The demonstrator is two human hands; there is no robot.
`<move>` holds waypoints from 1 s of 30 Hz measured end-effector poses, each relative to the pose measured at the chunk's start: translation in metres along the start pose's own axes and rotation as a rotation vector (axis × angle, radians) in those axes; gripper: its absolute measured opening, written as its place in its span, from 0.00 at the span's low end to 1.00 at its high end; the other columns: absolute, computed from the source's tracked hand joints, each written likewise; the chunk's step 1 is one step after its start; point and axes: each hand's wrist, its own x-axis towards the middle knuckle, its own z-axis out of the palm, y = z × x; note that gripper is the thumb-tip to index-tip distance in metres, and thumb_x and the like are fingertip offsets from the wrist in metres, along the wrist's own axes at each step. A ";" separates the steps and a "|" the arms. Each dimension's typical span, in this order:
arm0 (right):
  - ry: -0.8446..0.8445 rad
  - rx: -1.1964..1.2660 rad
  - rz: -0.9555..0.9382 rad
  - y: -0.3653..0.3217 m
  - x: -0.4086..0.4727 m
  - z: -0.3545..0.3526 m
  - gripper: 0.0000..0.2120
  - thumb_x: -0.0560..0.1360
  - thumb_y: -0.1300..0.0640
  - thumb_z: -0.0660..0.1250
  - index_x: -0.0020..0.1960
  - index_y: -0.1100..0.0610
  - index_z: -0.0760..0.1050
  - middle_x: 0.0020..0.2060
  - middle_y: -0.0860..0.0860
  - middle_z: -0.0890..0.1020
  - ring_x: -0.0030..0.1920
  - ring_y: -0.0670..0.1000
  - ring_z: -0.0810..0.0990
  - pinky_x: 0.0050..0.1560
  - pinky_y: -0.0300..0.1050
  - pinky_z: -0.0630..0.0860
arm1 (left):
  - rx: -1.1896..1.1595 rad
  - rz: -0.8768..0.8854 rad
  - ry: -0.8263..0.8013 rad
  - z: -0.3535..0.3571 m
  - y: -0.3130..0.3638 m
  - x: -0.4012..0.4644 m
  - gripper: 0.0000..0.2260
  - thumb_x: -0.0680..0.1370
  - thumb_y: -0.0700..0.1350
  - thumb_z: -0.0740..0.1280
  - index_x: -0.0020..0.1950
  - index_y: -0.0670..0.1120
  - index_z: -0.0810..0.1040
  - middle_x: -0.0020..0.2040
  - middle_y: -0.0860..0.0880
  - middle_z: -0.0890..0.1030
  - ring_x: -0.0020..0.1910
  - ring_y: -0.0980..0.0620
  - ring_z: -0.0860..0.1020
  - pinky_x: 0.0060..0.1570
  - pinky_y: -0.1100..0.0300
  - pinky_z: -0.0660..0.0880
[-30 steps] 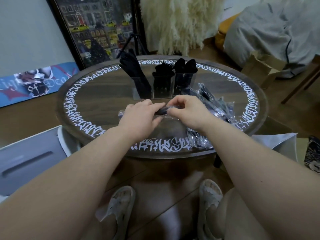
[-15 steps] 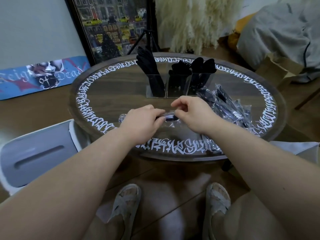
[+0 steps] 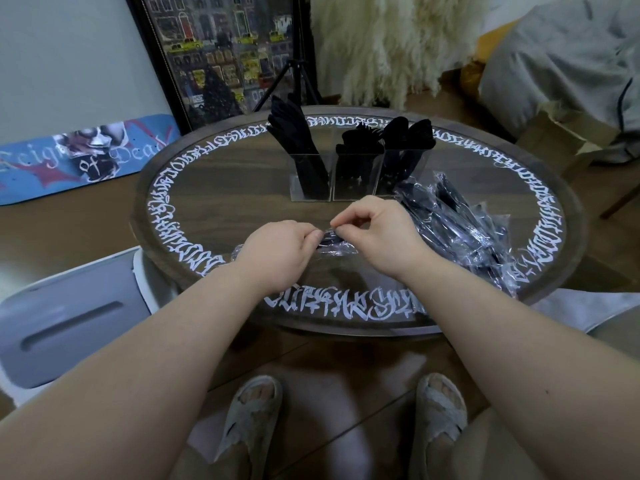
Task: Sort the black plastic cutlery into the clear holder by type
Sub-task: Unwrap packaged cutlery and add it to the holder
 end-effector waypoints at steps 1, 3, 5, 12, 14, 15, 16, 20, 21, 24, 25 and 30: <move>0.013 0.031 -0.001 -0.001 0.001 -0.001 0.13 0.72 0.61 0.71 0.37 0.43 0.77 0.44 0.49 0.81 0.45 0.48 0.79 0.52 0.46 0.77 | -0.004 -0.016 0.002 -0.001 0.000 0.002 0.16 0.83 0.52 0.51 0.43 0.49 0.74 0.38 0.51 0.77 0.41 0.50 0.74 0.40 0.55 0.69; 0.031 0.066 -0.001 -0.002 0.001 -0.002 0.14 0.72 0.62 0.71 0.36 0.44 0.77 0.45 0.51 0.80 0.44 0.49 0.79 0.50 0.45 0.77 | -0.011 -0.051 0.004 -0.002 -0.001 0.004 0.17 0.83 0.52 0.52 0.38 0.48 0.71 0.33 0.51 0.74 0.37 0.50 0.73 0.37 0.55 0.66; 0.019 0.049 0.009 -0.002 0.003 -0.003 0.14 0.73 0.61 0.70 0.36 0.43 0.76 0.46 0.49 0.78 0.44 0.48 0.78 0.51 0.46 0.77 | -0.023 -0.070 0.011 -0.004 -0.004 0.005 0.17 0.83 0.52 0.52 0.37 0.48 0.70 0.32 0.51 0.74 0.36 0.49 0.73 0.37 0.55 0.67; 0.009 -0.095 0.167 -0.003 0.006 -0.003 0.12 0.73 0.45 0.68 0.37 0.50 0.72 0.41 0.47 0.74 0.40 0.45 0.73 0.42 0.42 0.69 | -0.002 -0.041 0.004 -0.008 0.002 0.001 0.16 0.82 0.54 0.53 0.64 0.52 0.75 0.49 0.50 0.75 0.49 0.49 0.75 0.49 0.53 0.72; 0.059 -0.164 0.231 -0.003 0.007 -0.001 0.14 0.72 0.44 0.69 0.37 0.51 0.69 0.38 0.47 0.75 0.38 0.46 0.72 0.40 0.44 0.68 | 0.034 -0.022 0.025 -0.009 0.006 0.001 0.16 0.82 0.53 0.55 0.68 0.53 0.72 0.50 0.51 0.73 0.49 0.51 0.74 0.47 0.56 0.71; 0.078 -0.171 0.268 -0.004 0.008 0.000 0.15 0.72 0.44 0.68 0.37 0.51 0.68 0.37 0.46 0.75 0.38 0.46 0.72 0.40 0.45 0.69 | 0.047 -0.016 0.041 -0.009 0.008 0.001 0.16 0.82 0.53 0.56 0.68 0.52 0.71 0.51 0.50 0.72 0.49 0.51 0.74 0.47 0.56 0.71; 0.088 -0.160 0.301 -0.004 0.009 0.000 0.15 0.72 0.44 0.68 0.36 0.52 0.68 0.36 0.46 0.75 0.39 0.47 0.73 0.41 0.46 0.70 | 0.050 -0.015 0.057 -0.009 0.009 0.001 0.16 0.82 0.52 0.56 0.68 0.52 0.71 0.51 0.50 0.72 0.49 0.50 0.74 0.47 0.55 0.71; 0.073 -0.047 0.361 -0.005 0.013 0.002 0.16 0.71 0.46 0.69 0.32 0.55 0.72 0.34 0.50 0.80 0.41 0.52 0.79 0.46 0.50 0.77 | 0.040 -0.008 0.069 -0.007 0.010 0.002 0.17 0.82 0.49 0.55 0.71 0.49 0.68 0.55 0.48 0.72 0.53 0.47 0.74 0.55 0.48 0.73; 0.078 -0.020 0.364 -0.003 0.014 0.003 0.15 0.71 0.47 0.69 0.33 0.57 0.75 0.34 0.52 0.82 0.41 0.53 0.80 0.47 0.52 0.78 | 0.033 0.003 0.066 -0.006 0.010 0.003 0.17 0.82 0.48 0.56 0.71 0.49 0.67 0.55 0.48 0.72 0.53 0.47 0.74 0.55 0.48 0.73; 0.099 0.058 0.373 0.001 0.016 0.004 0.11 0.72 0.51 0.70 0.36 0.58 0.78 0.35 0.53 0.83 0.41 0.54 0.81 0.50 0.56 0.79 | 0.020 0.025 0.083 -0.005 0.008 0.003 0.18 0.82 0.47 0.57 0.73 0.51 0.67 0.57 0.48 0.72 0.53 0.48 0.74 0.55 0.50 0.73; 0.102 0.081 0.371 0.003 0.016 0.003 0.10 0.72 0.52 0.70 0.35 0.57 0.79 0.34 0.51 0.82 0.41 0.53 0.81 0.50 0.56 0.79 | 0.024 0.030 0.098 -0.006 0.007 0.003 0.18 0.82 0.47 0.57 0.73 0.51 0.67 0.57 0.49 0.73 0.53 0.48 0.74 0.54 0.51 0.73; 0.113 0.100 0.353 0.004 0.017 0.005 0.08 0.71 0.56 0.70 0.34 0.56 0.79 0.31 0.48 0.81 0.42 0.53 0.81 0.51 0.56 0.79 | 0.033 0.039 0.133 -0.007 0.005 0.004 0.16 0.81 0.48 0.59 0.69 0.53 0.71 0.49 0.55 0.70 0.46 0.54 0.72 0.44 0.60 0.68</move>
